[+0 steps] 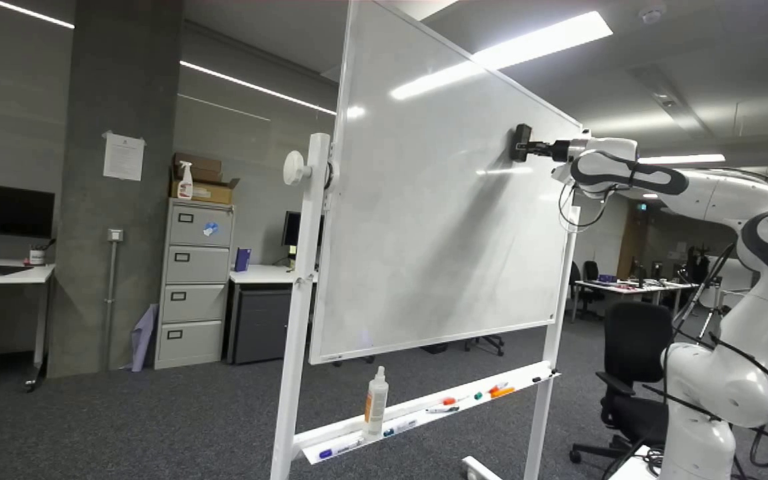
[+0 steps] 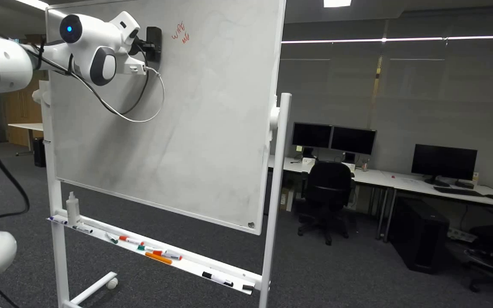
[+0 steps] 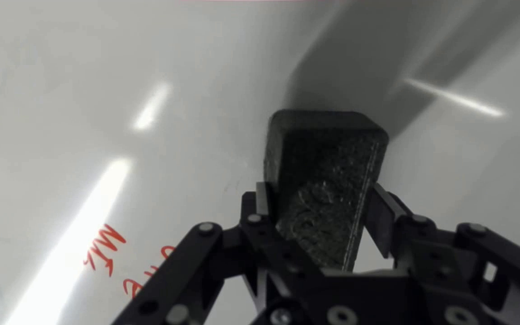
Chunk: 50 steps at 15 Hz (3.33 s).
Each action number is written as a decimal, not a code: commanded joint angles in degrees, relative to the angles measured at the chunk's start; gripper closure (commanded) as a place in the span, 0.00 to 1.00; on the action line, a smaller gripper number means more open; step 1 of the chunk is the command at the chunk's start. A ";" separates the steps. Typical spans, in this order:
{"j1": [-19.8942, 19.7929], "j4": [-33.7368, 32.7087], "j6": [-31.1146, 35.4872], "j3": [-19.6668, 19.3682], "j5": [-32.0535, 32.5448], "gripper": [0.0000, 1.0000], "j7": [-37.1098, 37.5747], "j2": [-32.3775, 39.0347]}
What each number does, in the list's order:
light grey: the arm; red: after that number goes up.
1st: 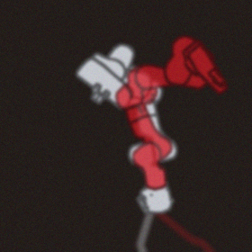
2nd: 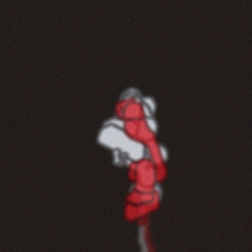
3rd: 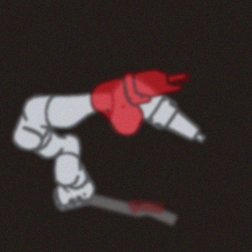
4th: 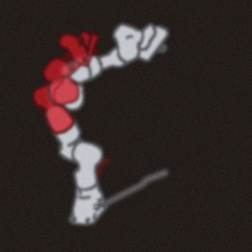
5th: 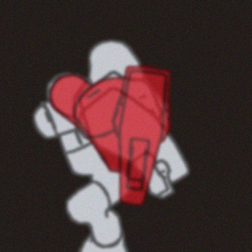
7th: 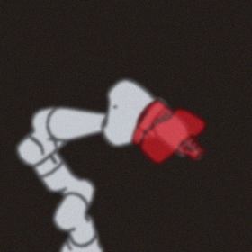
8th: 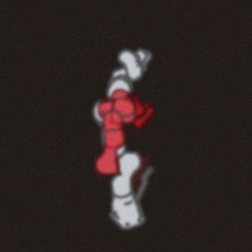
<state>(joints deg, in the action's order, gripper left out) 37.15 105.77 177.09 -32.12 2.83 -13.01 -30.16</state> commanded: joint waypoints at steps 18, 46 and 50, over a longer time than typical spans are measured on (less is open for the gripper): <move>-16.97 2.24 -6.73 11.40 -7.49 0.44 -0.52 -3.24; -16.90 -9.36 -6.02 6.54 -9.80 0.69 1.05 6.44; -12.97 -13.94 -6.39 2.85 -11.17 0.69 -0.98 9.26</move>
<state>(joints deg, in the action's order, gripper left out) 20.22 97.42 170.56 -25.96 -5.97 -12.11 -24.17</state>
